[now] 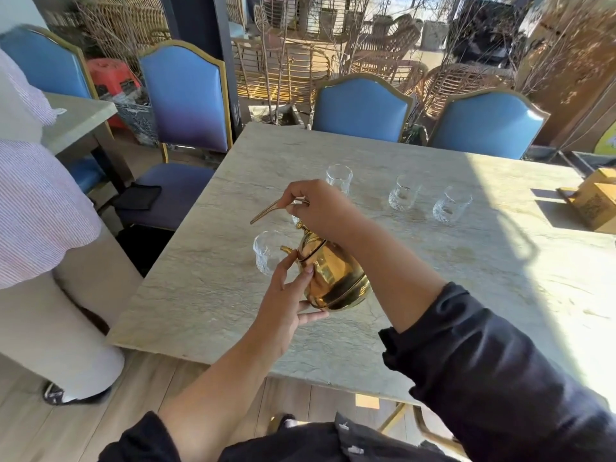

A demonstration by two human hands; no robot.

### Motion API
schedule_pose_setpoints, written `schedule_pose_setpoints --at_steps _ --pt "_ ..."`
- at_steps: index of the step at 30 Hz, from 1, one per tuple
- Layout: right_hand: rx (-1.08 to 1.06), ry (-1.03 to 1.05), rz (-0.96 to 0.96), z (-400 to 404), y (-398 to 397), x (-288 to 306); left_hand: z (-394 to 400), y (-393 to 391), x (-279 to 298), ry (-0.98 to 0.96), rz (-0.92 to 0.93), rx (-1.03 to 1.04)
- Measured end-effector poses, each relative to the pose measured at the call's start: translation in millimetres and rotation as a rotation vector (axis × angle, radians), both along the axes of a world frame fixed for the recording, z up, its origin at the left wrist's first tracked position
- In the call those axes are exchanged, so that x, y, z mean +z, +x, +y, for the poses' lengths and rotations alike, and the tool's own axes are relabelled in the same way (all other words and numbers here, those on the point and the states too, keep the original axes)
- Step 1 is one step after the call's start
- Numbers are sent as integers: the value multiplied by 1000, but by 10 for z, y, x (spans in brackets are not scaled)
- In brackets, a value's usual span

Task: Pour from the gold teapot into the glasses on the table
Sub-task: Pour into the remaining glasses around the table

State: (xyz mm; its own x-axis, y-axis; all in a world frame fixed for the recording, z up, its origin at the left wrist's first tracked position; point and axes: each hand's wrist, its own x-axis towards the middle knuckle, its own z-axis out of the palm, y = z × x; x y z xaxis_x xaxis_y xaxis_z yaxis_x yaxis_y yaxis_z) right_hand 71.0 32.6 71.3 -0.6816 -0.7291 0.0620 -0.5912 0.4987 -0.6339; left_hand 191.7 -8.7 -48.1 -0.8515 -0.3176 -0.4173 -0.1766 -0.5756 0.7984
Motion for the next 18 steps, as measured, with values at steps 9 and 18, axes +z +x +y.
schedule_pose_setpoints --at_steps 9,18 --pt "0 12 -2 -30 50 -6 -3 58 11 -18 2 -5" --pt "11 15 14 -42 93 36 -9 85 27 -6 10 -6"
